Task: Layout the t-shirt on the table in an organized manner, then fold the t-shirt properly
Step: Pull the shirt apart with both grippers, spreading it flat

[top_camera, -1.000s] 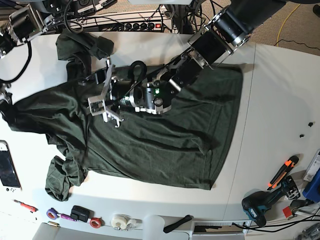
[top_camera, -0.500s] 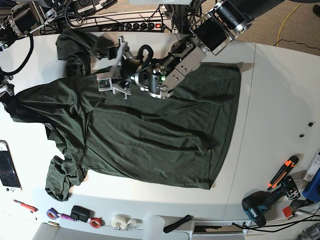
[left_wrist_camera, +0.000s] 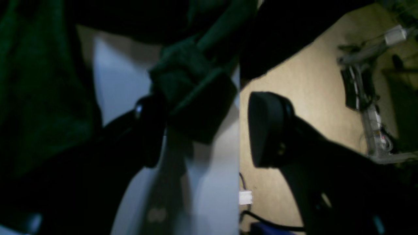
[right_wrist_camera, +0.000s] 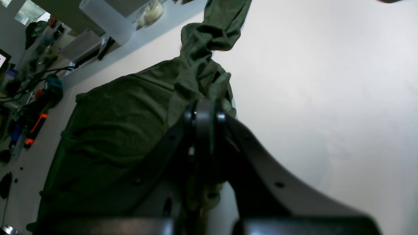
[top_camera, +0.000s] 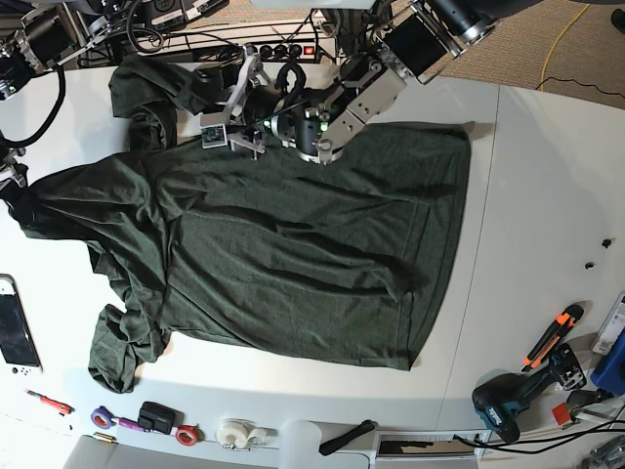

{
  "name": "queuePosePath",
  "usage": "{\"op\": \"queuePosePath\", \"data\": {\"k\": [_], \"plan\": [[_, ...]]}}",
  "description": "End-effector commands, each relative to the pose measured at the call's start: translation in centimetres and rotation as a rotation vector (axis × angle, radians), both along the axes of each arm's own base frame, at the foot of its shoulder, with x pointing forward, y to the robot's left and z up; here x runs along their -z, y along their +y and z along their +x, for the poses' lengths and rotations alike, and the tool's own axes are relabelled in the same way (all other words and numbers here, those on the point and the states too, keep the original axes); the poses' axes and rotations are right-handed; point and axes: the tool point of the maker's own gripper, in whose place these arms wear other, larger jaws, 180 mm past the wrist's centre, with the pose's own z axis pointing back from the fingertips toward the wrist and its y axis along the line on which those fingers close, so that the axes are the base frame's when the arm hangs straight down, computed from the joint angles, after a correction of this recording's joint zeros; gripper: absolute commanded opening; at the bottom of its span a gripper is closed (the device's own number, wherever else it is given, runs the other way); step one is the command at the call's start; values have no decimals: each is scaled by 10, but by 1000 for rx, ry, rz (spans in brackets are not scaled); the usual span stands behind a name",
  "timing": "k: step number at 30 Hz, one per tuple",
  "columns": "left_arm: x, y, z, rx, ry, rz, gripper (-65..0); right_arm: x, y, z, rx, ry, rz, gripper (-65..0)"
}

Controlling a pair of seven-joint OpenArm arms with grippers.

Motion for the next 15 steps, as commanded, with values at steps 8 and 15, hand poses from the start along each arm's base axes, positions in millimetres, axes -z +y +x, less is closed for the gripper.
{"op": "queuePosePath", "data": {"k": [8,15], "plan": [[-20,-13,14,-80,-5,-80,-281,-23,-6,5,0,-66,-32,-650],[-17,-14,-1,-61,24,-94,-282,-23,-6,5,0,-66,-31,-650]]}}
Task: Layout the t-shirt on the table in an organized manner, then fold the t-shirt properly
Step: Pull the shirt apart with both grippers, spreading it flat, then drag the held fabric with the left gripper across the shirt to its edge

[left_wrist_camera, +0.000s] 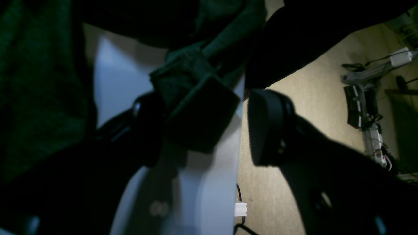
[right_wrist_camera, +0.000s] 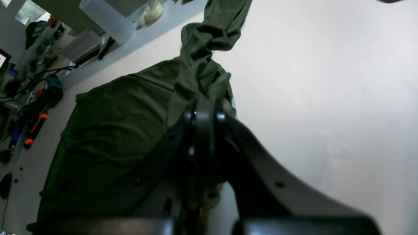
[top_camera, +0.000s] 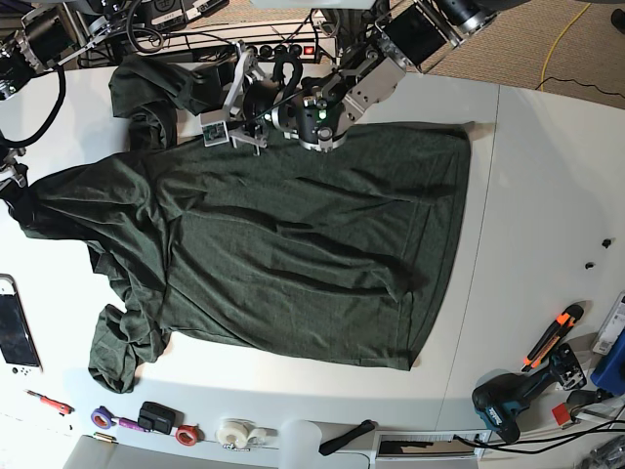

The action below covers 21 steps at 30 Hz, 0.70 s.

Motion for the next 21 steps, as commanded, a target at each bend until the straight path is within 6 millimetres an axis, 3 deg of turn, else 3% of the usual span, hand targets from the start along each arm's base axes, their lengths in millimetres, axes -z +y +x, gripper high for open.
{"op": "queuePosePath", "data": {"k": [1,5,9,15,21], "plan": [[-20,-10,6,-4,-16,-73,-282,-23,-6,5,0,-66,-31,-650],[-20,-11,12,-40,-11,-67,-396,-23,-6,5,-1,-66,-30,-650],[-23,-12,17,-69,-9,-86,-650,-23,-6,5,0,-66,-29,-650],[-33,-10,20,-74,11,-108,-650,-22,-6,4,2,-62,-31,-650],[-100,6,21,9,88,-269,-650,-11,-13,1,28,1,-62,-650]]}}
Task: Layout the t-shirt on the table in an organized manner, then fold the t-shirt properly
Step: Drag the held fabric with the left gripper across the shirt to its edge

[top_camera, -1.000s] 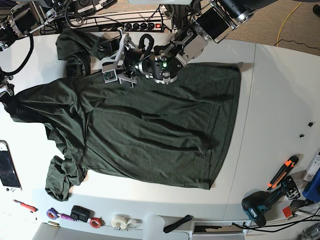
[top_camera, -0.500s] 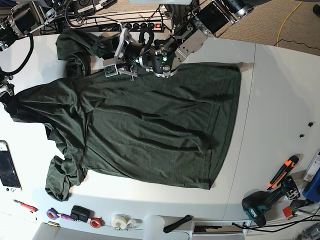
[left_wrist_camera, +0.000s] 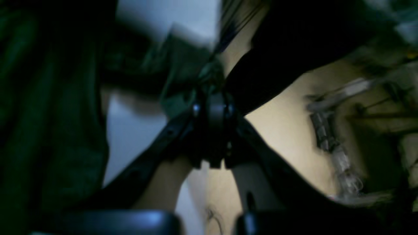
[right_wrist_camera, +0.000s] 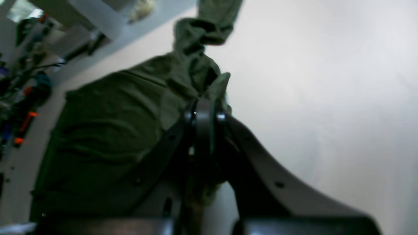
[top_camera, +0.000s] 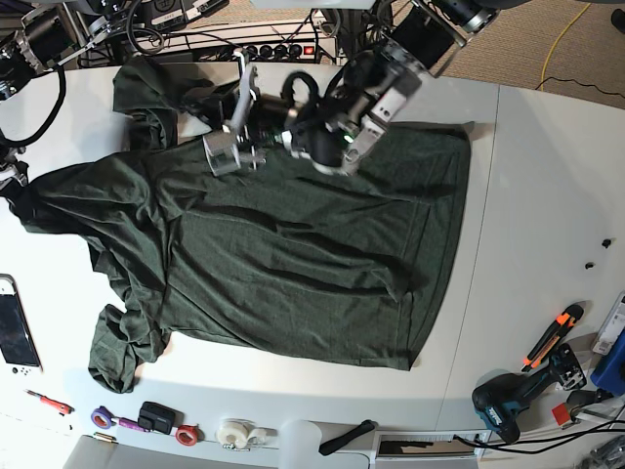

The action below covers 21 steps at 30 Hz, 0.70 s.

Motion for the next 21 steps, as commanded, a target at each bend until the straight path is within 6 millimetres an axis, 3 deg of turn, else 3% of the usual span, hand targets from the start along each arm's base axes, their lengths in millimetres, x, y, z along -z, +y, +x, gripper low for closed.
{"op": "queuePosePath", "data": {"k": [1,11,21], "plan": [[-33,-1,6,6,-18,-94,-650,-20,-8,4,7,-48,-40,-650],[-130,56,14,17,-71,-353,-650,-10,-20,0,54,14,-88,-650],[-233,109,18,-130,-482,-548,-650,-4,-36,-3,122,50,-154,-650]]}}
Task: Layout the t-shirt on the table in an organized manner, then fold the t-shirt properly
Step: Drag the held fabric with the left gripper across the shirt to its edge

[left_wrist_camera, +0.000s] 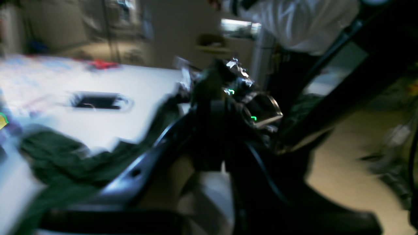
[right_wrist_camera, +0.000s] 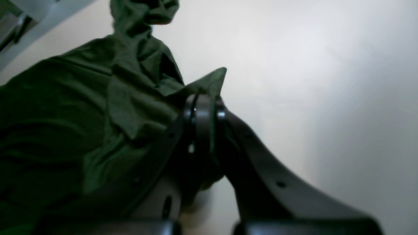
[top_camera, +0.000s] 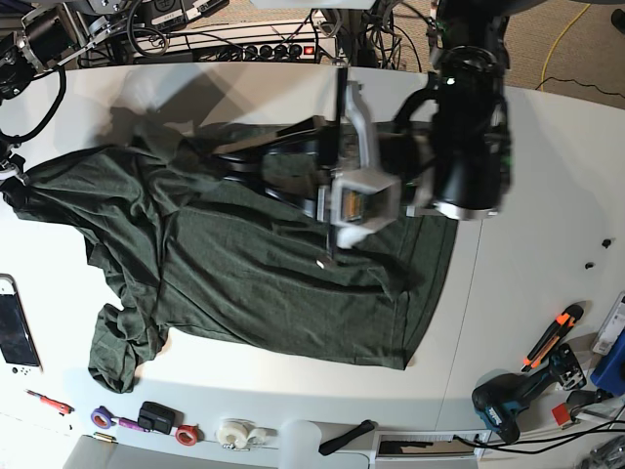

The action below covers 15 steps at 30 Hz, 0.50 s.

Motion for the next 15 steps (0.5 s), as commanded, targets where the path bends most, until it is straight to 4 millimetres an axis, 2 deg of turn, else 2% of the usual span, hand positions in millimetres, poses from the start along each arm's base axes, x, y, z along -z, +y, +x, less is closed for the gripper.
{"op": "queuePosePath", "data": {"k": [1,5,11,15], "plan": [[-22,6,-3,-17,-64,-67,-650,-20,-8,6,10,-55,-37,-650],[-40,17,11,-156,-169,-89,-650,-6,-5,4,35,-31,-22,-650],[-40,23,36,-303,-212,-72,-650,12,12,6,35,-35,33,-650],[-52,33,64,-453,-205,-96,-650,26,12,3,66,0,19,-650]]}}
